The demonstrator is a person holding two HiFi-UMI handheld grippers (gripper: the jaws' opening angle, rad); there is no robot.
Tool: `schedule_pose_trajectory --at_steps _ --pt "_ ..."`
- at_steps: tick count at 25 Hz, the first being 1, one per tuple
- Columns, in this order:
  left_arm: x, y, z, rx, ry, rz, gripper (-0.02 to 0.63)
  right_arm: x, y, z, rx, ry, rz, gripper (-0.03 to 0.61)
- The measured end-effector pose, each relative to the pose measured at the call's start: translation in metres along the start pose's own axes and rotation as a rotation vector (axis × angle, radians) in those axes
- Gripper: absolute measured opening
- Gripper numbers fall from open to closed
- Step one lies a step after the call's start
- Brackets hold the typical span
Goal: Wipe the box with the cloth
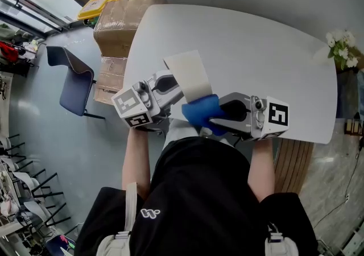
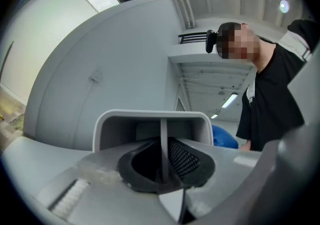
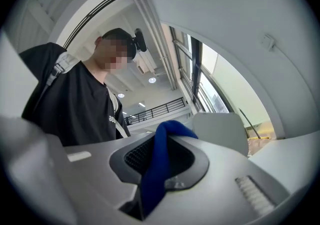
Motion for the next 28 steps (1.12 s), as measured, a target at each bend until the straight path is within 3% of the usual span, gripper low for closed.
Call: schedule_pose_trajectory --at_steps 4,12,19,28 --pt "0.002 0.008 0.010 -0.019 -0.020 0.034 0.051 0.000 -0.003 -0.015 -0.049 0.041 0.018 0.054" --pt "0.000 0.018 0.012 -0.073 0.048 0.123 0.052 -0.017 -0.001 -0.038 -0.095 0.161 0.071 0.054" --pt "-0.001 0.034 0.009 -0.074 0.069 0.237 0.052 -0.020 0.001 -0.048 -0.099 0.233 0.075 0.057" --pt "0.003 0.063 -0.006 -0.047 0.107 0.398 0.052 -0.036 0.026 -0.061 -0.135 0.327 0.247 0.055"
Point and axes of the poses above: the fingertips, and each gripper's own axes: x forward along the fingers, y to its right, z out of its underside, the point moved 3 cm from there along -x, backward along the fingers, and after that the axes turned 8 degrees about x, right-handed, at the moved point
